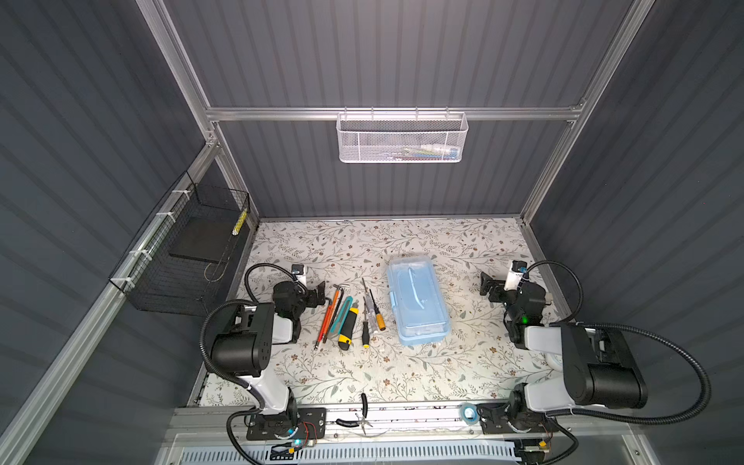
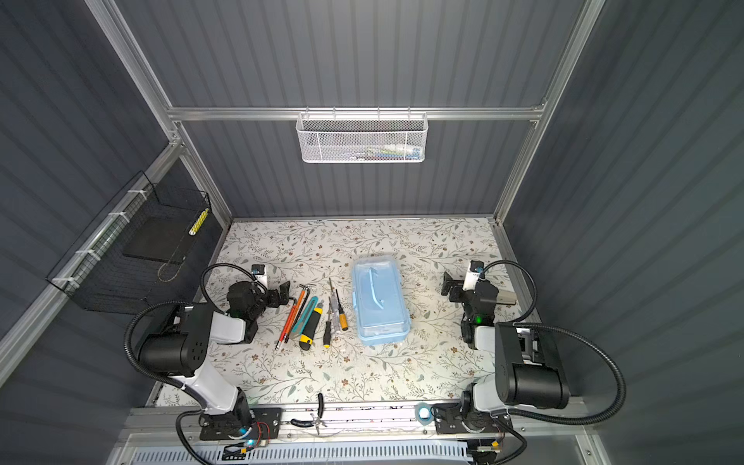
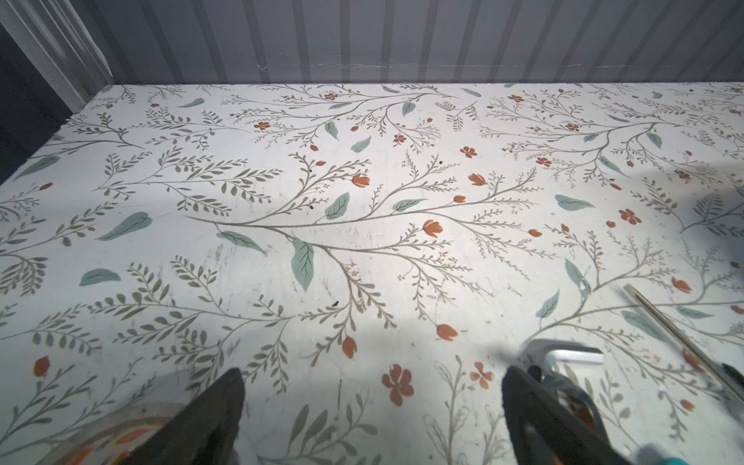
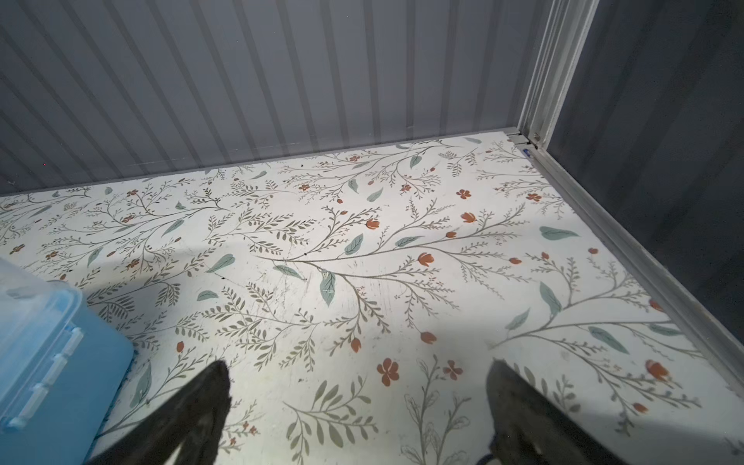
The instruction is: Pack the tool kit
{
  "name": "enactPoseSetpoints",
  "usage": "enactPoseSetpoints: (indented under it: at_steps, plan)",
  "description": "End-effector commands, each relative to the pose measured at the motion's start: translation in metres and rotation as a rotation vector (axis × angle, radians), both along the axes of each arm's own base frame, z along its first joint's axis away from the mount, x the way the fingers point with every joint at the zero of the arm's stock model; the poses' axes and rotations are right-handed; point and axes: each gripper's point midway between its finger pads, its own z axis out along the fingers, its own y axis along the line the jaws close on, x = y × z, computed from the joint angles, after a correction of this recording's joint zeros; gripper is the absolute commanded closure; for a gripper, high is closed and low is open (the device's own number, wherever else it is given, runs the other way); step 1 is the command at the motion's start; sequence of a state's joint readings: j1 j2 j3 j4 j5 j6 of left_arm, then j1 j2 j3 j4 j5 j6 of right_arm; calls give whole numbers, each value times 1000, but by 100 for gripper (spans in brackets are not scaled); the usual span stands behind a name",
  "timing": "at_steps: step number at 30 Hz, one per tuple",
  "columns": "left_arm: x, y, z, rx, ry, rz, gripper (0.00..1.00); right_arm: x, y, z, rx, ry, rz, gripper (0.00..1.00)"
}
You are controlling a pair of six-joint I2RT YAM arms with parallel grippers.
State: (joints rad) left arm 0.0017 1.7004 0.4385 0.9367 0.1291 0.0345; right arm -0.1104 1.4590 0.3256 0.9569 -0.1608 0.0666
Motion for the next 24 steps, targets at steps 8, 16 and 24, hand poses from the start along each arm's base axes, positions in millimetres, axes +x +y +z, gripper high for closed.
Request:
enactPoseSetpoints:
  at_steps: [8,16,24]
  plan:
    - [5,0,3,12,-17,-15,0,2,0,4,-12,-17,0,1]
    - [5,-1,2,11,-16,-17,0,1,-7,3,-8,-15,-41,1]
    - [6,0,2,12,-15,-14,0,2,-7,3,-8,-12,-44,1]
